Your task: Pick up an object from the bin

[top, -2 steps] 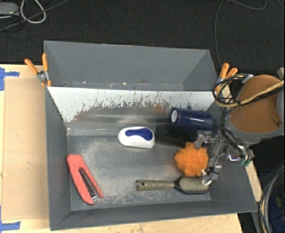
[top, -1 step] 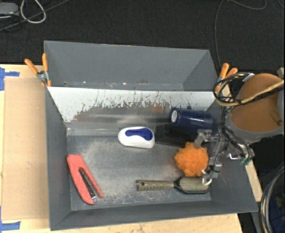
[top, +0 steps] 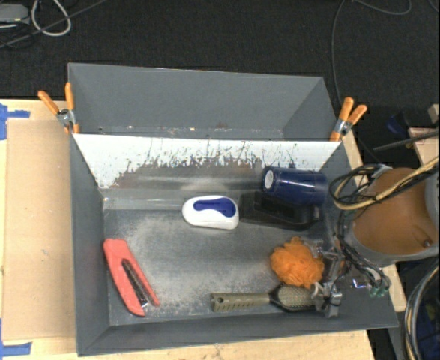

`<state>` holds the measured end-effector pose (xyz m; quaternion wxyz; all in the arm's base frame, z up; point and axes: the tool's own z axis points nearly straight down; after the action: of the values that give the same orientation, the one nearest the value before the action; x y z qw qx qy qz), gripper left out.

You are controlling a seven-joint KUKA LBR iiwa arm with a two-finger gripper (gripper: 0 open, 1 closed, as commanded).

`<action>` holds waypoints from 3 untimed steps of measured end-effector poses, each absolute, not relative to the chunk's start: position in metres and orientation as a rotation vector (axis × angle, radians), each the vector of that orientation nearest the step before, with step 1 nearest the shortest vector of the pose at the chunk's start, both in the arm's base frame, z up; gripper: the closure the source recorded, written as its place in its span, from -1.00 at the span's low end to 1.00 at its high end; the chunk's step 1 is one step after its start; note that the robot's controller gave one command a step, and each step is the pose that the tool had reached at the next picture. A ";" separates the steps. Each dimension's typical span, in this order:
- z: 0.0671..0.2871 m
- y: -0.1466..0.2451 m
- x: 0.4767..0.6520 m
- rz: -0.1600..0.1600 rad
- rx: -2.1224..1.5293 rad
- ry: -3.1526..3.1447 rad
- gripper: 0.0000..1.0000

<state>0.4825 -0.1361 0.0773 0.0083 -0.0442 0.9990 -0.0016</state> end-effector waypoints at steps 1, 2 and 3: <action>0.094 -0.141 0.474 -0.010 -0.287 3.107 -1.00; 0.082 -0.141 0.480 -0.013 -0.206 3.102 -1.00; 0.077 -0.125 0.483 -0.035 -0.740 3.003 -1.00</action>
Offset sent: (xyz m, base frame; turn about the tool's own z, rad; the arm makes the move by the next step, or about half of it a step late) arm -0.0028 -0.0029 -0.0061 -0.0259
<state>0.4827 -0.1252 0.0775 0.0242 -0.2392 0.9706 -0.0113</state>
